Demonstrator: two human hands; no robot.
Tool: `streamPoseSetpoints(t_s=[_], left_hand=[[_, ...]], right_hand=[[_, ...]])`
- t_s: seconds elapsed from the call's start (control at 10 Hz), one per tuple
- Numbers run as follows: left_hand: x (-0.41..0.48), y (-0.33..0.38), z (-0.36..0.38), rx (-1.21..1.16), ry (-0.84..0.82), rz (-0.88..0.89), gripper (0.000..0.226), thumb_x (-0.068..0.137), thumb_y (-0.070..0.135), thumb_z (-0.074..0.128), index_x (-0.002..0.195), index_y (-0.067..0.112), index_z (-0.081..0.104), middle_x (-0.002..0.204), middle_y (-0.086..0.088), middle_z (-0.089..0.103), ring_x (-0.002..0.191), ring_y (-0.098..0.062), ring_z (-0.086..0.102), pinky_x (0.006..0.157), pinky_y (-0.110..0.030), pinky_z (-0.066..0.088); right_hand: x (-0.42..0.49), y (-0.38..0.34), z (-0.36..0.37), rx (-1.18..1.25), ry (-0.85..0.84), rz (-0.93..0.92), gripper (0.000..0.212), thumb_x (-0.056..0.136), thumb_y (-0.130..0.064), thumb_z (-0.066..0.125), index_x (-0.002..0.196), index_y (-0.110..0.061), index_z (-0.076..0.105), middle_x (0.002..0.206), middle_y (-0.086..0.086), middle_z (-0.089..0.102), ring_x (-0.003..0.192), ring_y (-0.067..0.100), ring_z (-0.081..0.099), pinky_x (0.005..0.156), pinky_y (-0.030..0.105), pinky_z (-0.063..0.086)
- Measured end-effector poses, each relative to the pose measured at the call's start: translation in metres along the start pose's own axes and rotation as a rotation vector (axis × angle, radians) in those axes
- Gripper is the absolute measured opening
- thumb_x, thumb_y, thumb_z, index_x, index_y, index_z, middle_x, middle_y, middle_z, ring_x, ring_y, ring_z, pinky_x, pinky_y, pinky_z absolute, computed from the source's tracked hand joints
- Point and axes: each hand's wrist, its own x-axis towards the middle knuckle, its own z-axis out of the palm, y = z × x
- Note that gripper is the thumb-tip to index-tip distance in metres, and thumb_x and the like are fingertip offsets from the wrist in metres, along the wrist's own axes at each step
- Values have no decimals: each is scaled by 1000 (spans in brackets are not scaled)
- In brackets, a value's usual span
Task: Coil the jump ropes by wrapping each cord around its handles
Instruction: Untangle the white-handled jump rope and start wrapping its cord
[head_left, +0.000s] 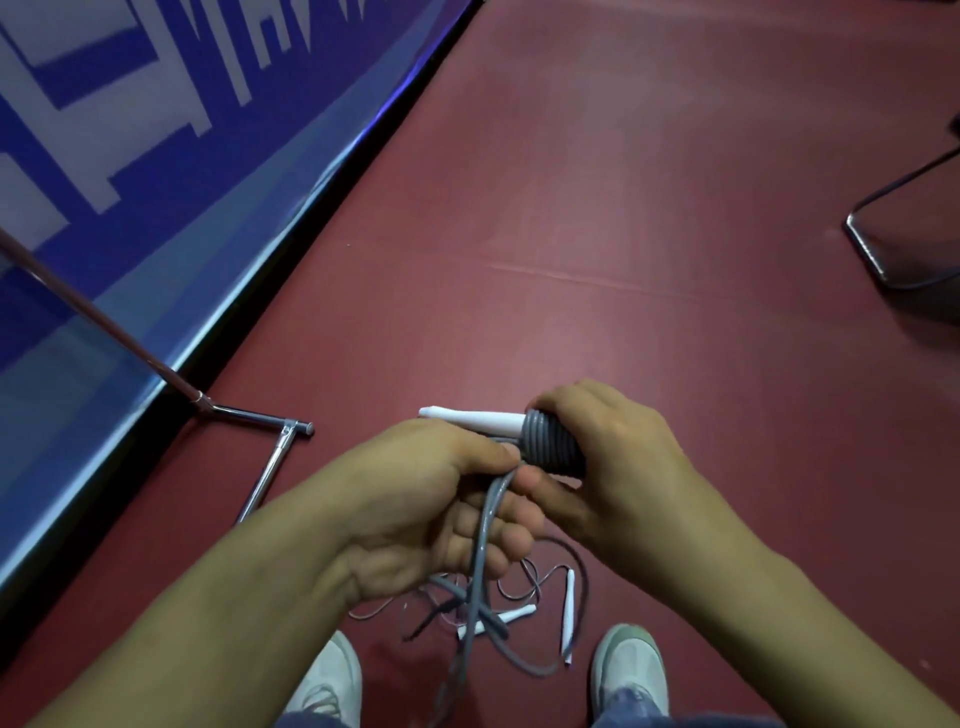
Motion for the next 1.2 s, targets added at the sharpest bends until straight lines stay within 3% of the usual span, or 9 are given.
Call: streamPoseSetpoints(t_s=[0.2, 0.3, 0.4, 0.6, 0.8, 0.9, 1.0, 1.1, 1.2], left_hand=[[-13, 1, -12, 60, -71, 83, 32, 86, 26, 65, 57, 13, 66, 55, -13, 62, 39, -20, 58, 39, -21, 47], [-20, 1, -27, 657, 118, 271, 25, 83, 14, 74, 59, 10, 70, 55, -7, 66, 44, -12, 53, 48, -21, 41], [-15, -3, -33, 1006, 335, 345, 20, 67, 41, 69, 68, 22, 73, 58, 0, 67, 48, -10, 53, 52, -30, 47], [10, -16, -45, 959, 439, 636, 53, 62, 63, 75, 107, 38, 62, 92, 16, 70, 90, 3, 65, 80, -25, 54], [19, -18, -44, 1187, 536, 1103, 39, 79, 45, 76, 116, 38, 66, 132, 14, 54, 130, -21, 41, 99, -46, 35], [15, -10, -47, 965, 350, 1167, 26, 82, 20, 75, 108, 19, 74, 116, 8, 69, 123, -14, 56, 108, -34, 40], [15, -12, -42, 784, 212, 1009, 27, 80, 19, 77, 107, 19, 78, 113, 13, 75, 129, 3, 54, 115, -20, 33], [19, -14, -35, 704, 125, 936, 32, 82, 16, 77, 113, 24, 76, 124, 17, 71, 136, 4, 48, 116, -26, 35], [24, -12, -28, 663, 62, 843, 22, 87, 12, 72, 106, 21, 78, 104, 6, 77, 110, -9, 69, 97, -33, 53]], right_hand=[[0, -1, -6, -13, -51, 1, 20, 77, -34, 63, 90, -19, 61, 78, -5, 53, 68, 18, 49, 62, 38, 44], [0, 3, -9, -21, -108, 42, 12, 74, -32, 62, 80, -21, 60, 71, -7, 51, 65, 15, 48, 61, 35, 43], [-2, 1, -7, -36, -196, 45, 17, 73, -37, 60, 81, -22, 61, 72, -7, 53, 67, 15, 50, 61, 36, 46], [3, -2, -12, 138, -246, 234, 16, 76, -34, 79, 80, -21, 70, 61, 0, 62, 52, 13, 53, 51, 35, 48], [10, -1, -25, 556, -343, 444, 15, 77, -21, 86, 82, -10, 76, 65, 10, 67, 51, 8, 47, 50, 27, 35], [10, 0, -31, 746, -387, 480, 13, 76, -11, 85, 83, -3, 76, 62, 9, 65, 50, 14, 40, 46, 23, 30], [9, 0, -34, 893, -455, 480, 21, 65, -14, 80, 77, 1, 73, 62, 20, 57, 53, 25, 31, 45, 27, 20], [6, 2, -37, 918, -528, 444, 36, 61, -19, 82, 81, 8, 69, 65, 36, 47, 55, 35, 24, 45, 26, 18], [4, 4, -40, 958, -596, 426, 21, 63, -14, 80, 77, 0, 74, 64, 30, 50, 49, 23, 28, 42, 20, 23]])
